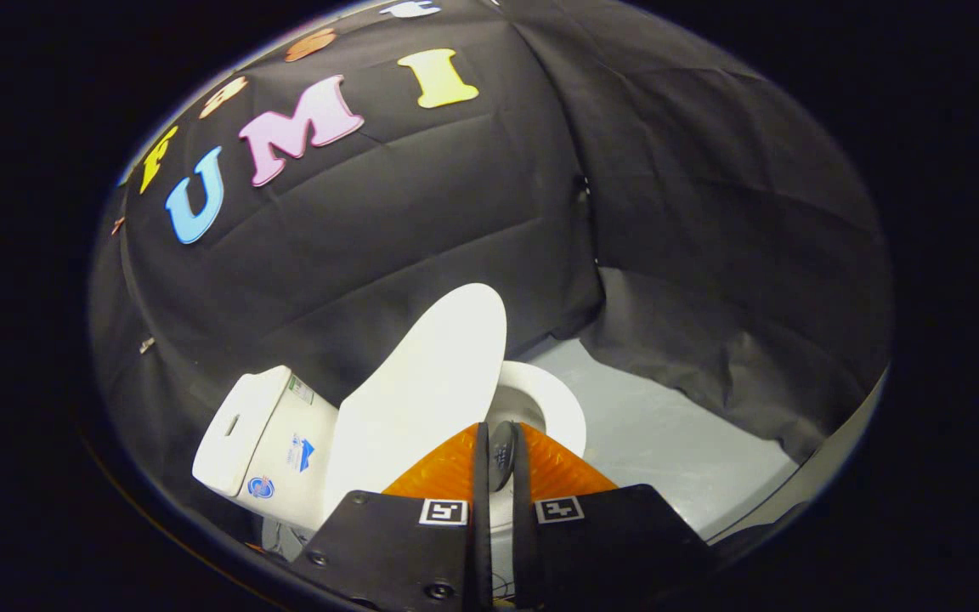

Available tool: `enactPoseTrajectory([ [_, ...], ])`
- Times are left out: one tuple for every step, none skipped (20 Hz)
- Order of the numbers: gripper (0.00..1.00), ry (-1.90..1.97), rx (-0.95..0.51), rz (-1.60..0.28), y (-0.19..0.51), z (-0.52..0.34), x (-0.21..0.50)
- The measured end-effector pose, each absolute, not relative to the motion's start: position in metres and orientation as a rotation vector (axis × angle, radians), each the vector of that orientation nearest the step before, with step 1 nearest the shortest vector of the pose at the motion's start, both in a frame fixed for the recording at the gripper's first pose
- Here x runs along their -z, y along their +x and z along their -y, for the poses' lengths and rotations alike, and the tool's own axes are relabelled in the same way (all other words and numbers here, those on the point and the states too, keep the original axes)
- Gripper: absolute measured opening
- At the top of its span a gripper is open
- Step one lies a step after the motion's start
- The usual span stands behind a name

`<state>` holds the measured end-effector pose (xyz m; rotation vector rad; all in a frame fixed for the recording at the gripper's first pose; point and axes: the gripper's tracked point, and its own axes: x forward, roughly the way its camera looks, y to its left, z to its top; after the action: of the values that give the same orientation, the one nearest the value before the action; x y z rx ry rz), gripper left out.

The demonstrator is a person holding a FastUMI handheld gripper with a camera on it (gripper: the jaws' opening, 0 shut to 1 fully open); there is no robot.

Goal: Open the toilet lid.

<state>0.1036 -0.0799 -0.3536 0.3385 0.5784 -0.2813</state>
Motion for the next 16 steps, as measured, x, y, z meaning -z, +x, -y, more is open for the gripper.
enactPoseTrajectory([
  [0.15, 0.319, 0.272, -0.559, 0.104, 0.07, 0.341],
  [0.15, 0.301, 0.263, -0.539, 0.107, 0.06, 0.329],
  [0.15, 0.284, 0.251, -0.519, 0.11, 0.049, 0.318],
  [0.15, 0.265, 0.238, -0.502, 0.111, 0.039, 0.309],
  [0.15, 0.246, 0.228, -0.489, 0.112, 0.029, 0.3],
  [0.15, 0.227, 0.218, -0.477, 0.115, 0.02, 0.292],
  [0.15, 0.209, 0.206, -0.464, 0.118, 0.011, 0.285],
  [0.15, 0.187, 0.194, -0.452, 0.119, 0.001, 0.277],
  [0.15, 0.159, 0.184, -0.443, 0.12, -0.007, 0.271],
  [0.15, 0.131, 0.176, -0.436, 0.122, -0.015, 0.266],
  [0.15, 0.109, 0.167, -0.429, 0.123, -0.023, 0.261],
  [0.15, 0.097, 0.156, -0.419, 0.124, -0.031, 0.255],
  [0.15, 0.095, 0.143, -0.409, 0.125, -0.039, 0.248],
  [0.15, 0.095, 0.131, -0.399, 0.127, -0.047, 0.243],
  [0.15, 0.094, 0.118, -0.39, 0.128, -0.056, 0.239],
  [0.15, 0.089, 0.106, -0.382, 0.13, -0.065, 0.236],
])
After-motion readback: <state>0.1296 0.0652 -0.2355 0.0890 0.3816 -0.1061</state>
